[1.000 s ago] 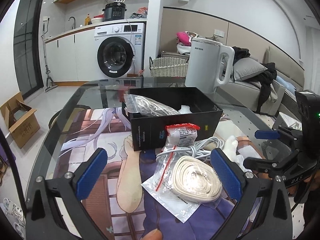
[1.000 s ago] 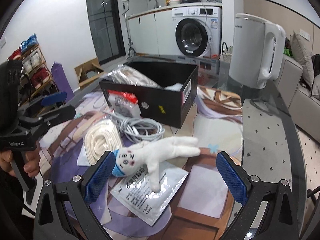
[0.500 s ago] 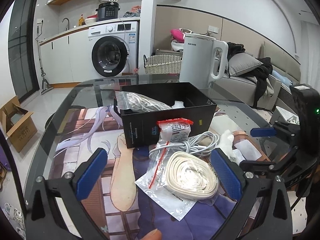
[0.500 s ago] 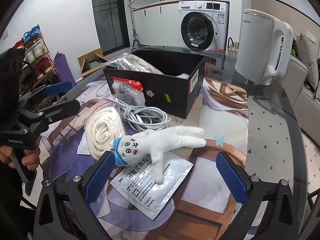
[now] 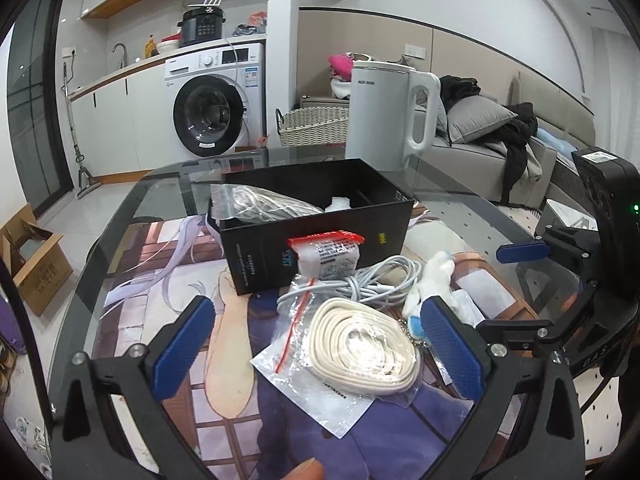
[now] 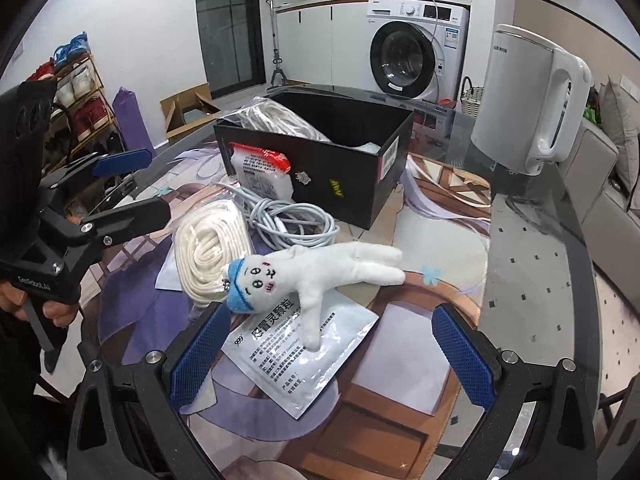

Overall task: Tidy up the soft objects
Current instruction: 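Move the right tool to the white plush doll and grasp its head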

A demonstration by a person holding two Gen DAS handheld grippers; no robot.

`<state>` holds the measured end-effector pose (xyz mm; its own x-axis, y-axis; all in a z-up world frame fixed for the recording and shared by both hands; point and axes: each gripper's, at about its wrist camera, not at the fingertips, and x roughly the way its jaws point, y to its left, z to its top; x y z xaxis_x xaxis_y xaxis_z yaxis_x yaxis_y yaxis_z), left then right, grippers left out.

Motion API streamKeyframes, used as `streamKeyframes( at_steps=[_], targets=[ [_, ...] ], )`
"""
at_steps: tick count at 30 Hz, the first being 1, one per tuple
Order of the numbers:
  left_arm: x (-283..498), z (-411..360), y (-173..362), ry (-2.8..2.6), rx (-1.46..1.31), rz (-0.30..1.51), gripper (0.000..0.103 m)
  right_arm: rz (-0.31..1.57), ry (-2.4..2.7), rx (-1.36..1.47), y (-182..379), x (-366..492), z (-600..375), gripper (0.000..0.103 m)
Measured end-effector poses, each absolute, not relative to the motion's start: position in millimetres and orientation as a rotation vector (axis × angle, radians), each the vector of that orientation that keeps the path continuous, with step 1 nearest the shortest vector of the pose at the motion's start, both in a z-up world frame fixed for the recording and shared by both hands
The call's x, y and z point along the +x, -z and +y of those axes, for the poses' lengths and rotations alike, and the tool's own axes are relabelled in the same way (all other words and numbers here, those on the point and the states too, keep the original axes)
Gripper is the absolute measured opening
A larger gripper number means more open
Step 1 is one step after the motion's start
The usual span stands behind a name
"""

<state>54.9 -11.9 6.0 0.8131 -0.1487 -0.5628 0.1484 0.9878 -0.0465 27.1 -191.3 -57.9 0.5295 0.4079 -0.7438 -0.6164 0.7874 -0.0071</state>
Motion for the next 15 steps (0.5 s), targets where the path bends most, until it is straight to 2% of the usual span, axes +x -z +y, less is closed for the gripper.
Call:
streamKeyframes(
  at_steps=[15],
  targets=[
    [60, -8, 2, 0.181, -0.006, 0.639, 0.103, 0.865, -0.652, -0.279, 82, 30, -176, 0.102]
  ],
)
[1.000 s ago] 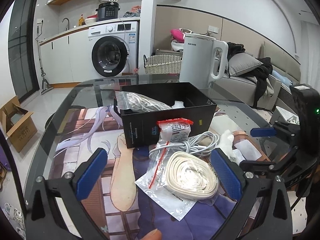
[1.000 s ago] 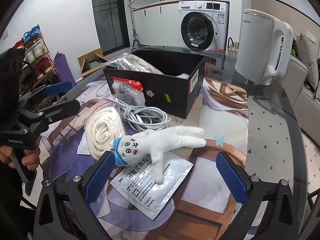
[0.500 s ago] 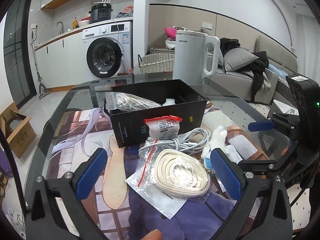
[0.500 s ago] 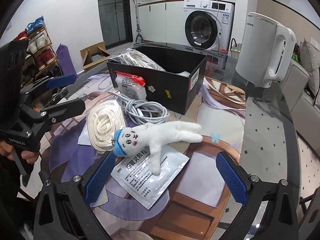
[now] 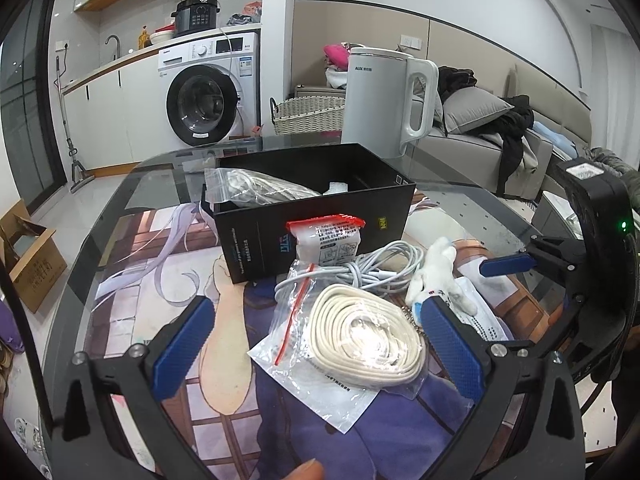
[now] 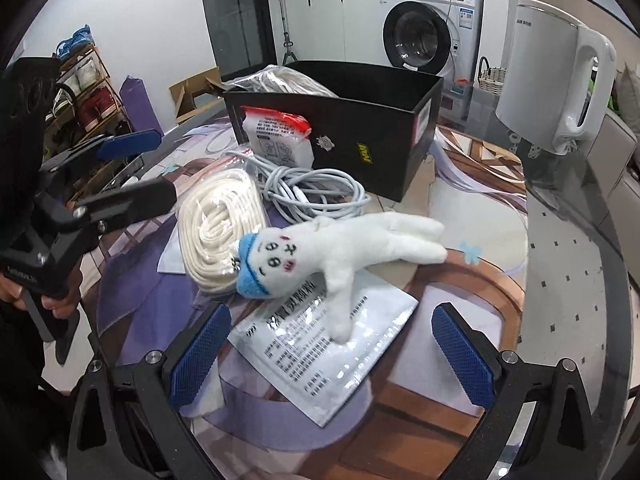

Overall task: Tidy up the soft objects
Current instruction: 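Move the right tool to the white plush doll and grasp its head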

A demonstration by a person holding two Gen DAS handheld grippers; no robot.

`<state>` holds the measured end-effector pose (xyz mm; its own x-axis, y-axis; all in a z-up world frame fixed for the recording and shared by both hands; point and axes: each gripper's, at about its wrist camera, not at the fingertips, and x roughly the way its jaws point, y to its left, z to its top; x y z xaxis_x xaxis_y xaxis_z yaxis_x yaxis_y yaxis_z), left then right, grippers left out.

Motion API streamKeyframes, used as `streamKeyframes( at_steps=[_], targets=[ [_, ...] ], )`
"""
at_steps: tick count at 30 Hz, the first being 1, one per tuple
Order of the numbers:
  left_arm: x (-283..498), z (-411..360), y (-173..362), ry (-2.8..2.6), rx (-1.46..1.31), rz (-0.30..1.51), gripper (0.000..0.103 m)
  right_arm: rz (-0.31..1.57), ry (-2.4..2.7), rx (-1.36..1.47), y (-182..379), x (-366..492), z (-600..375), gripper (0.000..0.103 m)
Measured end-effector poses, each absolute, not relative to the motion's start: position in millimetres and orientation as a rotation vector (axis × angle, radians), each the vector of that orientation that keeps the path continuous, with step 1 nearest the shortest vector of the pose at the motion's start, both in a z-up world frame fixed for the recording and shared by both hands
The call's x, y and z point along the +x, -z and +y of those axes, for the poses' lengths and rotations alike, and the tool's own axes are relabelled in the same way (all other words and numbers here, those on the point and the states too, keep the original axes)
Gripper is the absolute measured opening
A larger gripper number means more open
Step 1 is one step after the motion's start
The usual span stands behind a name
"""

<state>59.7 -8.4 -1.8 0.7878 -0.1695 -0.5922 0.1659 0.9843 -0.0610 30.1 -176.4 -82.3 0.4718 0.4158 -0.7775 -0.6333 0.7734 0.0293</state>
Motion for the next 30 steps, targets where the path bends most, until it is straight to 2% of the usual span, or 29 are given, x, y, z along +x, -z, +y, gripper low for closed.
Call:
streamKeyframes(
  at_steps=[21, 22, 23, 25, 28, 30],
  targets=[
    [62, 3, 0, 0.188, -0.052, 0.64, 0.103, 0.861, -0.632, -0.142, 85, 43, -155, 0.101],
    [62, 3, 0, 0.186, -0.05, 0.641, 0.103, 0.857, -0.63, -0.135, 84, 44, -155, 0.096],
    [62, 3, 0, 0.183, -0.049, 0.641, 0.103, 0.856, -0.632, -0.131, 84, 44, -154, 0.086],
    [62, 4, 0, 0.182, -0.053, 0.641, 0.103, 0.856, -0.626, -0.137, 84, 45, -153, 0.078],
    [62, 4, 1, 0.185, -0.055, 0.643, 0.103, 0.855, -0.633, -0.133, 83, 45, -154, 0.065],
    [62, 3, 1, 0.183, -0.051, 0.643, 0.103, 0.852, -0.646, -0.141, 83, 43, -155, 0.062]
  ],
)
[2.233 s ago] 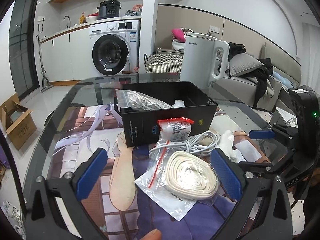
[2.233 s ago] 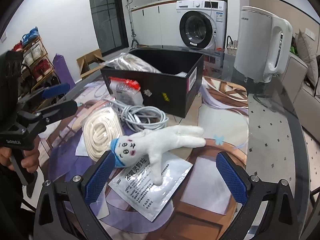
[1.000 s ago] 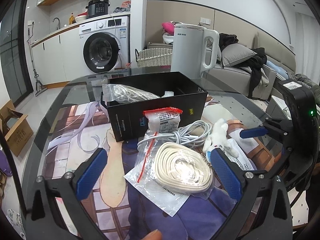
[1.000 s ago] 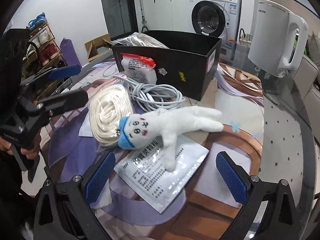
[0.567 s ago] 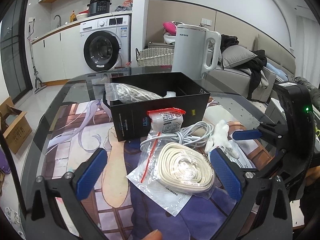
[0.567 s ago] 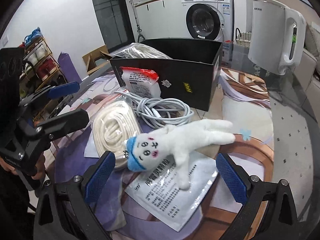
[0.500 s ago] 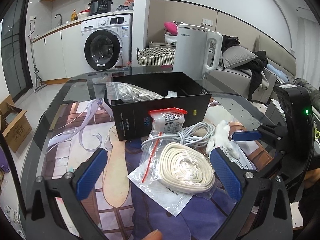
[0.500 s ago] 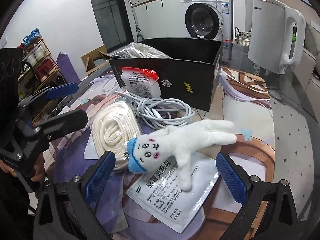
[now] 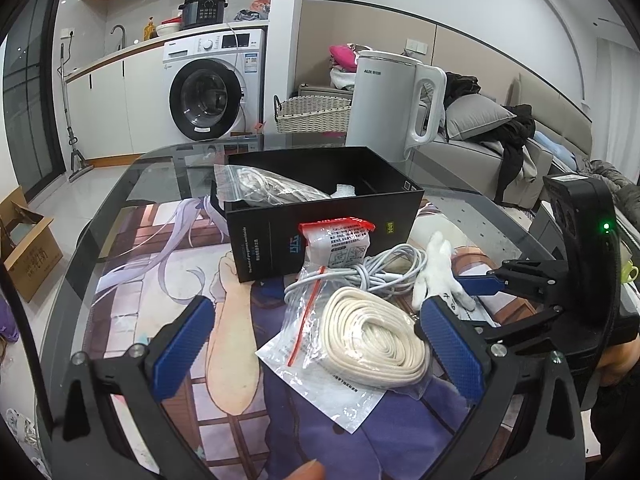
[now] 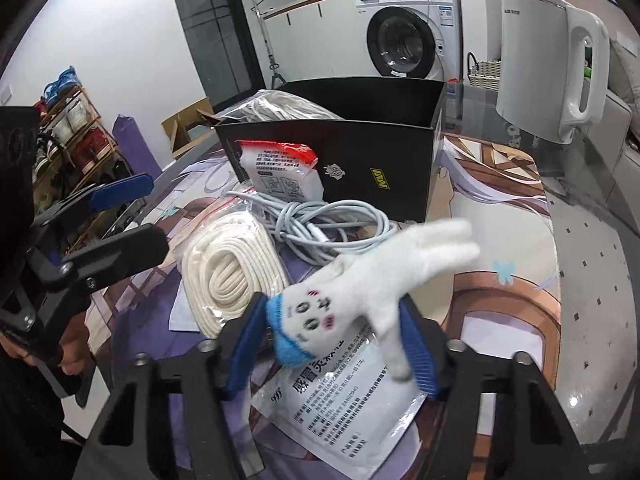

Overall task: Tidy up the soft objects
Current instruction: 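Move the right tool to the white plush doll and grasp its head, then grasp the bag of cream rope with the left tool while the right holds the doll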

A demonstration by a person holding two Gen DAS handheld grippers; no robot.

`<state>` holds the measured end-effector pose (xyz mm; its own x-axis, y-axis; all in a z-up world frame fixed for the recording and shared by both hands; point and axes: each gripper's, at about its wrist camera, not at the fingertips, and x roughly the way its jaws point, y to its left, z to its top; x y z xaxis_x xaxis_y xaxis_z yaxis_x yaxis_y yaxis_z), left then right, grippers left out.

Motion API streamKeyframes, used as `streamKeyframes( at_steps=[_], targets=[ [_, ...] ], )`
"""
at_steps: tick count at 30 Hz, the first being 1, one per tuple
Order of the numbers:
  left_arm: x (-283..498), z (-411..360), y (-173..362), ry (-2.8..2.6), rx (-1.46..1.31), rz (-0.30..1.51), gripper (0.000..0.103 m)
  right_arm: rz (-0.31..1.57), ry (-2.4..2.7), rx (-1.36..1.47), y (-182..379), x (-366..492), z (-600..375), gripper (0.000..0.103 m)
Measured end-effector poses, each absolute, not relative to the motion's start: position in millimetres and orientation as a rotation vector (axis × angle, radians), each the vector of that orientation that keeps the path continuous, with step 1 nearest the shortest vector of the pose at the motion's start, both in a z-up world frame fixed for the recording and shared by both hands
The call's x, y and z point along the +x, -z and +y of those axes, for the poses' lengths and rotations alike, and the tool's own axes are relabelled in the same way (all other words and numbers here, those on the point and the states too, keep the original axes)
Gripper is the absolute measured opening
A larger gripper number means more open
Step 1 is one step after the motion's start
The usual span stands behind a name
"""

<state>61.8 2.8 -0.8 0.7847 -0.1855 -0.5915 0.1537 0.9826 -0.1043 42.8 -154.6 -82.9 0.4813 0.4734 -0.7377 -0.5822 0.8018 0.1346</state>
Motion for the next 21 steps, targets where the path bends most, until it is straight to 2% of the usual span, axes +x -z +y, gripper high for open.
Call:
streamKeyframes(
  at_steps=[21],
  targets=[
    [69, -21, 19, 0.228, 0.03, 0.712, 0.103, 0.693, -0.691, -0.122, 41, 27, -195, 0.06]
  ],
)
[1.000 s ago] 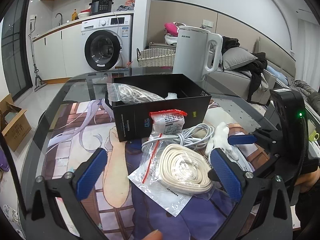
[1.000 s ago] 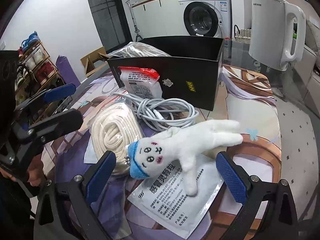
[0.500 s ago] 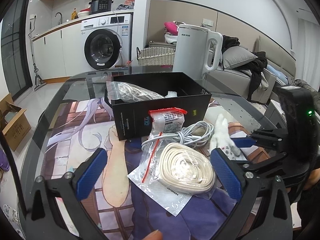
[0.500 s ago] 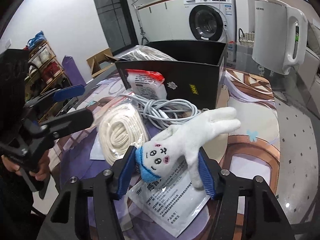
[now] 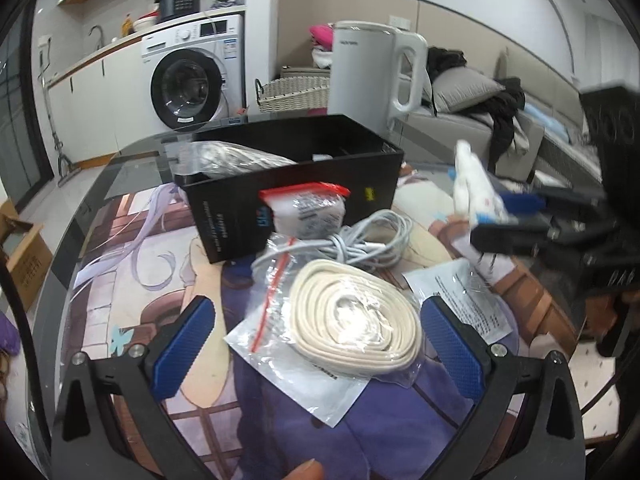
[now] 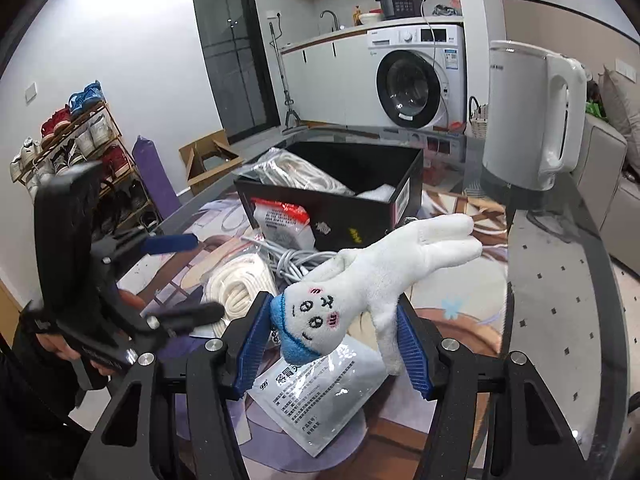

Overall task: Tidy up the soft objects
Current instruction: 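Grasp the bag of cream rope with the left tool while the right holds the doll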

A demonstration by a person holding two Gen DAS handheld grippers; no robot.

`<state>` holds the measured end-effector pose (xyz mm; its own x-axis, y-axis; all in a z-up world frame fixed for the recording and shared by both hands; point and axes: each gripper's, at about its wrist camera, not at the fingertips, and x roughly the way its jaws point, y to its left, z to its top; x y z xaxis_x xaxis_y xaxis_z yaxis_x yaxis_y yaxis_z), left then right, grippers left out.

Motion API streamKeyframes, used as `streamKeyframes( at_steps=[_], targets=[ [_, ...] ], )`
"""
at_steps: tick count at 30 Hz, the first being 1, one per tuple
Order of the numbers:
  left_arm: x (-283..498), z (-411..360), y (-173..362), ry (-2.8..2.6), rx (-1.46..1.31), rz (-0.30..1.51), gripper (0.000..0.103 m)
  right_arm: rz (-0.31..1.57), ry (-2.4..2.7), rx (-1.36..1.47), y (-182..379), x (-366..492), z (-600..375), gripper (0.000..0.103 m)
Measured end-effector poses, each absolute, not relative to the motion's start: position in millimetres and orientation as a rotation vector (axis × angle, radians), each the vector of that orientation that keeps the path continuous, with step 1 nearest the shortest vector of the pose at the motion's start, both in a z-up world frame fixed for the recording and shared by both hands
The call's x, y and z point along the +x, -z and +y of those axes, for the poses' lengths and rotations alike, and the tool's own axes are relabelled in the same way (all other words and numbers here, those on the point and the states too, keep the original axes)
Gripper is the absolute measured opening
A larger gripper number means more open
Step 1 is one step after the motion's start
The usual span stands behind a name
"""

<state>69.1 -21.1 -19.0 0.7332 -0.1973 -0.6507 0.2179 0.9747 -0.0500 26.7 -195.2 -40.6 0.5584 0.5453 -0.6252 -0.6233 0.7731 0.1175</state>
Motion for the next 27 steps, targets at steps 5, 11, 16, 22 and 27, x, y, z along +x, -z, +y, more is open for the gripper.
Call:
streamKeyframes(
  at_steps=[5, 11, 16, 22, 27],
  targets=[
    [71, -31, 24, 0.251, 0.049, 0.736, 0.103, 0.683, -0.692, -0.121, 35, 26, -199, 0.06],
    [74, -46, 29, 0.262, 0.113, 0.777, 0.103, 0.688, -0.699, -0.126, 36, 25, -197, 0.06],
    [80, -54, 37, 0.233, 0.168, 0.832, 0.103, 0.693, -0.703, -0.132, 38, 26, -196, 0.06],
    [86, -52, 40, 0.218, 0.144, 0.871, 0.103, 0.693, -0.702, -0.13, 37, 26, -196, 0.06],
    [84, -48, 39, 0.233, 0.121, 0.86, 0.088, 0.694, -0.703, -0.129, 38, 26, -196, 0.06]
  ],
)
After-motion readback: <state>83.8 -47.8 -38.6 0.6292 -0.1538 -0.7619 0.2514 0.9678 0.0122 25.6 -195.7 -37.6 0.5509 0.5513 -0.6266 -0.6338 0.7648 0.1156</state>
